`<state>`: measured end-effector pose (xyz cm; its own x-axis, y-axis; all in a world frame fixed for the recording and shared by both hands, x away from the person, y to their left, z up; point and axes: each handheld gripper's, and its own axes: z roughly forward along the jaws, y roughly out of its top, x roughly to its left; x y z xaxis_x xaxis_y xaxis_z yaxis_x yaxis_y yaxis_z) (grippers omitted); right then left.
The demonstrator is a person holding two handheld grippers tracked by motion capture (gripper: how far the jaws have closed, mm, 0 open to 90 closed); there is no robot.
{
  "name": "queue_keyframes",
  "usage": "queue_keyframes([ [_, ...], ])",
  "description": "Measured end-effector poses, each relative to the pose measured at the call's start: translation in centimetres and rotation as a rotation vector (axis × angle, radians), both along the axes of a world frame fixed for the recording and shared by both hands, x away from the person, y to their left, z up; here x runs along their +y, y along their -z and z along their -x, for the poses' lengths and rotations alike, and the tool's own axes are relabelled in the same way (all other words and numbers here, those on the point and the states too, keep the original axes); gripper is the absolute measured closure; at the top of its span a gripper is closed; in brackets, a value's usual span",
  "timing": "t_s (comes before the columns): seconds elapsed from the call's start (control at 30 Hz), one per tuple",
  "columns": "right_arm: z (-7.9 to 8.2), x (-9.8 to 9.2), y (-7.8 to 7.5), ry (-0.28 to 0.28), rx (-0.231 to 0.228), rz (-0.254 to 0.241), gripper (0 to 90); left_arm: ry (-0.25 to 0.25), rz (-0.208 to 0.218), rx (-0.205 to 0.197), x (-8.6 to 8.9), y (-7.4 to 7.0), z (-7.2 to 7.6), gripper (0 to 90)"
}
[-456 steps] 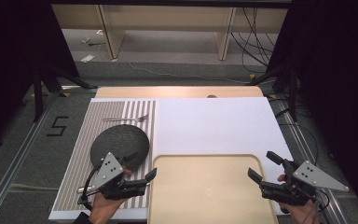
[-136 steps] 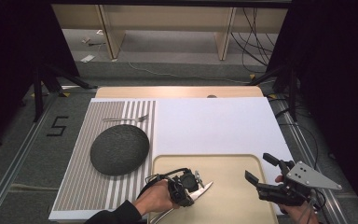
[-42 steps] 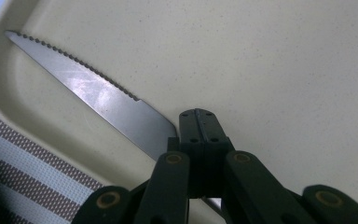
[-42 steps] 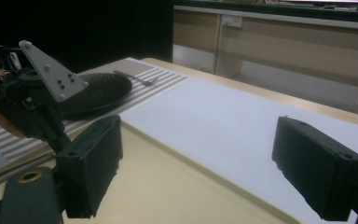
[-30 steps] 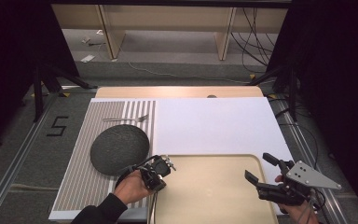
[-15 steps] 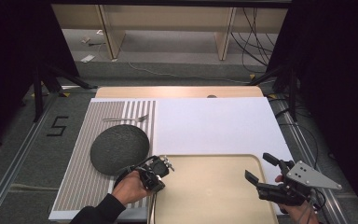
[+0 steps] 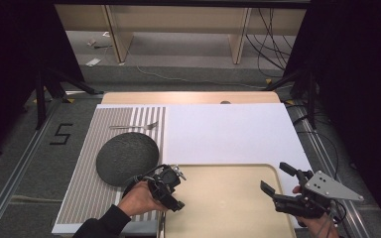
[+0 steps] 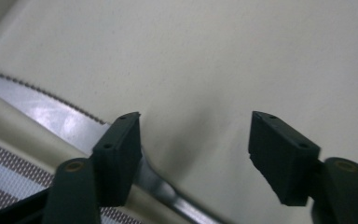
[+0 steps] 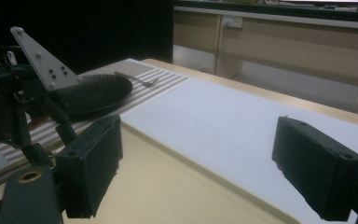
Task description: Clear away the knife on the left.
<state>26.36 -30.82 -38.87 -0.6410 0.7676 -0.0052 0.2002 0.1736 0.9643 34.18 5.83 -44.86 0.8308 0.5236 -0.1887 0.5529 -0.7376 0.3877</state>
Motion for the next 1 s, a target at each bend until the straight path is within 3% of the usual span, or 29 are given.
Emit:
queue_keyframes([
  [0.2, 0.0, 0.0, 0.0, -0.001, -0.002, -0.002, 16.9, -0.003, 0.040, -0.015, 0.0, -0.4, 0.1, 22.0],
  [0.47, 0.0, 0.0, 0.0, -0.001, 0.001, -0.001, 16.9, -0.016, 0.129, -0.054, 0.2, -1.2, 0.2, 18.8],
  [0.77, 0.0, 0.0, 0.0, -0.004, -0.003, -0.002, 16.9, -0.051, 0.296, -0.183, 1.3, -2.7, 0.6, 18.2],
  [0.87, 0.0, 0.0, 0.0, -0.003, -0.003, -0.002, 16.9, -0.037, 0.365, -0.218, 1.8, -3.2, 1.0, 18.2],
  [1.0, 0.0, 0.0, 0.0, -0.004, -0.003, -0.003, 16.9, -0.034, 0.423, -0.272, 2.2, -3.8, 1.7, 18.8],
])
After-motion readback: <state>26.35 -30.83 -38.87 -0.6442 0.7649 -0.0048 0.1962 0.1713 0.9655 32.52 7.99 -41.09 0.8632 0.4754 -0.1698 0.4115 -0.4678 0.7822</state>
